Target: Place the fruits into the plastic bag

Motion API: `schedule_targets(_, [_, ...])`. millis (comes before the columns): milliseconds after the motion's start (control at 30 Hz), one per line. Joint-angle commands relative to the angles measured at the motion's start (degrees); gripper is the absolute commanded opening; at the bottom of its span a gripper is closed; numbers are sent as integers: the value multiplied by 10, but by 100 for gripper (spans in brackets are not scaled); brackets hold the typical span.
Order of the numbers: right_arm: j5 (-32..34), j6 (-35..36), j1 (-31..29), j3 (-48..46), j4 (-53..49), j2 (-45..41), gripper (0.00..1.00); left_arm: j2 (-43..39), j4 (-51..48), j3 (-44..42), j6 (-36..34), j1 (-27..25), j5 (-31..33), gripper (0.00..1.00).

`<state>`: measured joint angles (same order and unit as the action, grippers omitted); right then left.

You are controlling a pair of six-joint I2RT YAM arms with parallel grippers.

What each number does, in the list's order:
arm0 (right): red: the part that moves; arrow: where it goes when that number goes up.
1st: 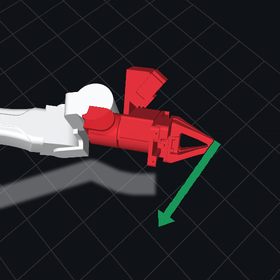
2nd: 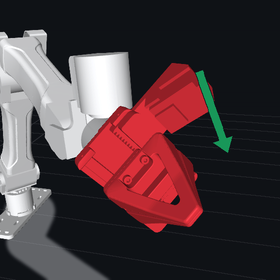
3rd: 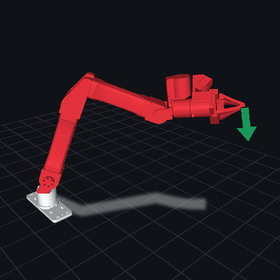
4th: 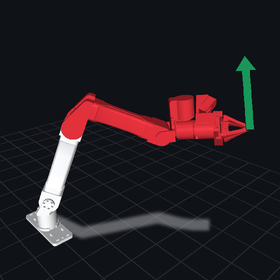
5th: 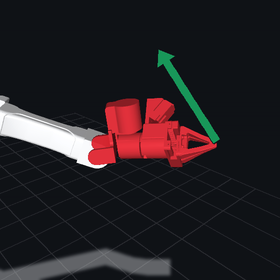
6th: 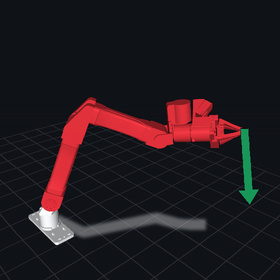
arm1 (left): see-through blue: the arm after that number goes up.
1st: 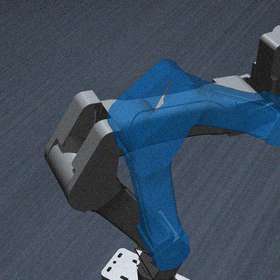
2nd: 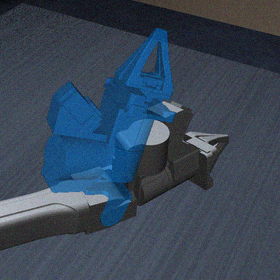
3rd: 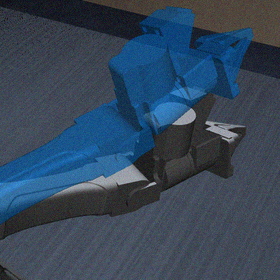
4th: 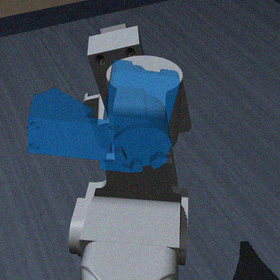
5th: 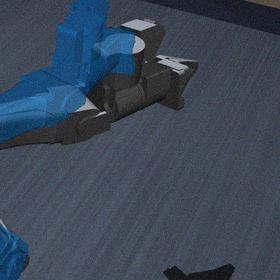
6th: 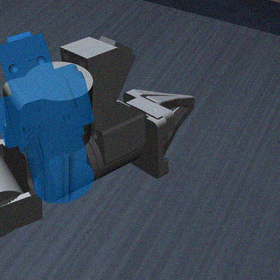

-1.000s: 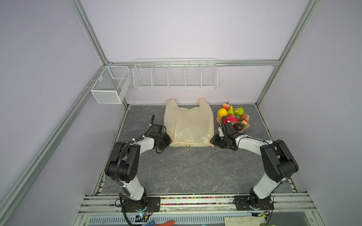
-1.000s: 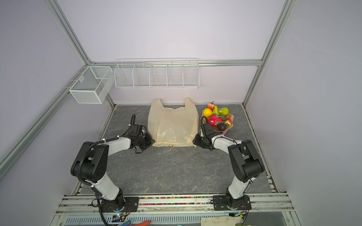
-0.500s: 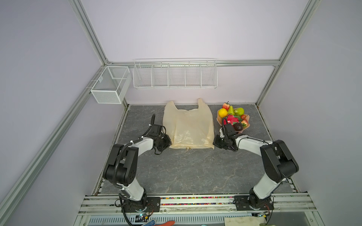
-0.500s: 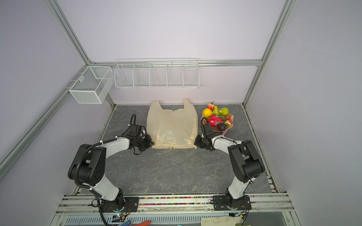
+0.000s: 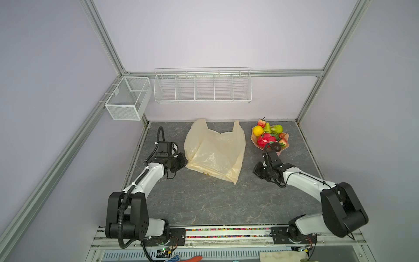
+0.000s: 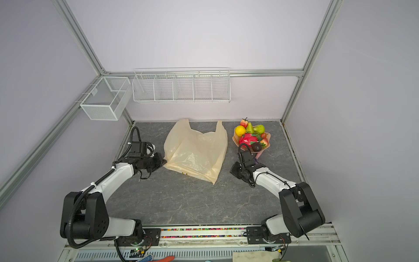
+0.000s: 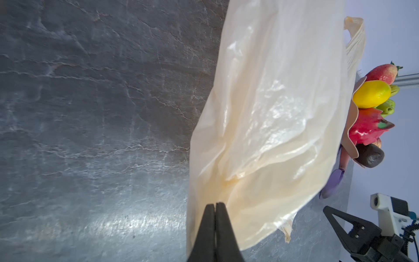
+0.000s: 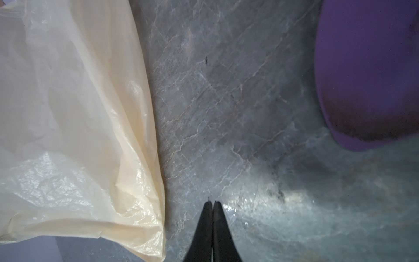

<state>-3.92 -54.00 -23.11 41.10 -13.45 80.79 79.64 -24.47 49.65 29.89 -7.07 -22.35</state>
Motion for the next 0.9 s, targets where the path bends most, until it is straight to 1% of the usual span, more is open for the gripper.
schedule_targets(0, [-7,-76,-29,-16,4,-22,6,7,-52,25,-52,2,1,0])
schedule_targets(33, [-10,-82,-39,-14,13,-27,11,14,-64,36,-65,2,-1,0])
schedule_targets(100, [-22,-55,-45,8,19,-21,41,23,-87,54,-88,2,2,0])
schedule_targets(167, [-24,5,-46,49,-1,0,67,26,-102,63,-102,2,9,0])
schedule_targets(200, [-25,41,-44,75,-14,19,74,25,-104,63,-106,2,9,0])
schedule_targets(267, [-15,95,-36,126,-43,54,80,25,-105,61,-111,2,6,0])
schedule_targets(333, [-11,132,-26,155,-40,89,84,25,-108,57,-117,2,5,0])
schedule_targets(500, [-37,181,-5,230,-24,203,86,26,-110,49,-125,2,4,0])
schedule_targets(567, [-37,186,0,259,-21,245,85,28,-112,51,-128,2,5,0])
schedule_targets(700, [-36,179,2,293,-1,298,81,32,-114,54,-132,2,3,0])
schedule_targets(733, [-35,173,2,298,4,307,77,35,-114,55,-133,2,4,0])
schedule_targets(800, [-33,155,2,296,24,315,56,39,-117,58,-137,2,5,0])
schedule_targets(833, [-32,144,2,291,34,316,43,40,-118,60,-137,2,8,0])
schedule_targets(867, [-31,134,2,286,39,315,34,41,-121,63,-139,2,14,0])
